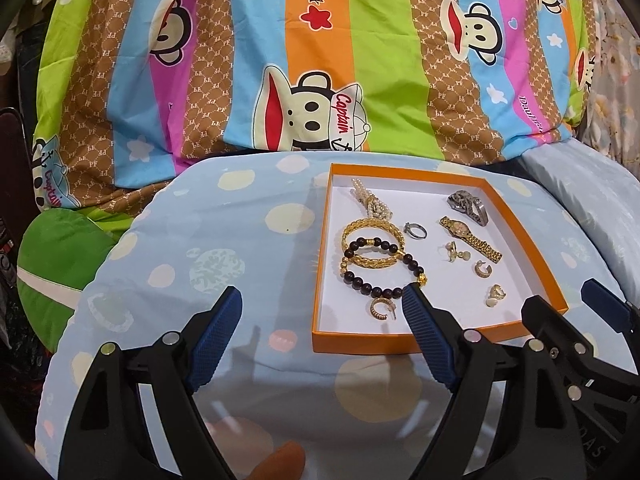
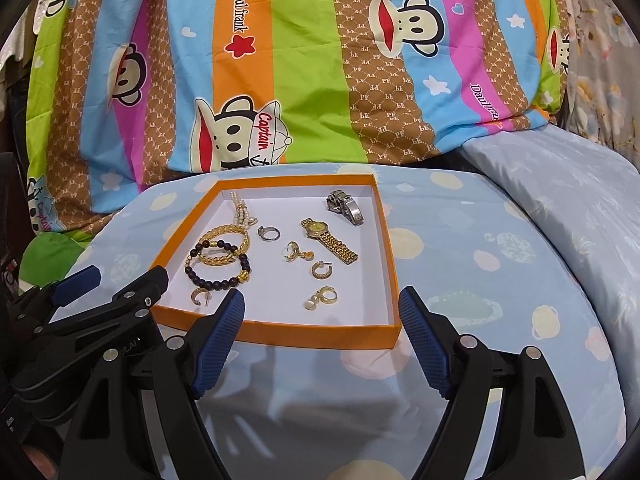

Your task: Organize jewelry

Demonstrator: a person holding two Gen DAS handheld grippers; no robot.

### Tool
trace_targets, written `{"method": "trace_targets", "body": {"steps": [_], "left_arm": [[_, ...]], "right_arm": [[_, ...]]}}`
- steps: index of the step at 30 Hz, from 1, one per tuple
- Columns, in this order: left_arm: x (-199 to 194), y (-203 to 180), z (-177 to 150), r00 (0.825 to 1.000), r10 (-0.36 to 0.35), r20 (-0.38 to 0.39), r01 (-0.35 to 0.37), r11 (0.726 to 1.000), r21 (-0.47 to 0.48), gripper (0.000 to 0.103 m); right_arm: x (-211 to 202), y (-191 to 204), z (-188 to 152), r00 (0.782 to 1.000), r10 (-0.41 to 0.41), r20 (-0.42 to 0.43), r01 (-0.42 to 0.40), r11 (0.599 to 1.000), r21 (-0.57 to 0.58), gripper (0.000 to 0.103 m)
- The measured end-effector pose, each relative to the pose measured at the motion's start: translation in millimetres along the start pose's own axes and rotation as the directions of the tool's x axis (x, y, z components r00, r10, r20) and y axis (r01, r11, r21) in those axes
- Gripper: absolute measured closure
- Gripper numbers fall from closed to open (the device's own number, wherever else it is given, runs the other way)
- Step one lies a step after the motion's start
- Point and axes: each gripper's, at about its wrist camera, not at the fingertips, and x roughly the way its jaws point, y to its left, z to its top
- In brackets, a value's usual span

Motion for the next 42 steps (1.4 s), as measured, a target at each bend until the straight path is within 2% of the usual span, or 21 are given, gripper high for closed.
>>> {"method": "trace_targets", "body": {"steps": [24, 42], "left_arm": [[-4.6, -1.6, -2.2, 0.998, 0.061, 0.027, -0.062, 0.998, 0.009, 0.023], [-4.6, 0.4, -3.1, 0.997, 0.077, 0.025, -0.077, 0.997, 0.002, 0.023]], "right_arm": [[-5.3, 3.2, -0.5, 1.000, -0.012, 0.021, 0.012, 1.000, -0.018, 0.025], [-7.9, 4.3, -1.8, 1.000, -0.011, 0.025, 0.012, 1.000, -0.023, 0.025]]}}
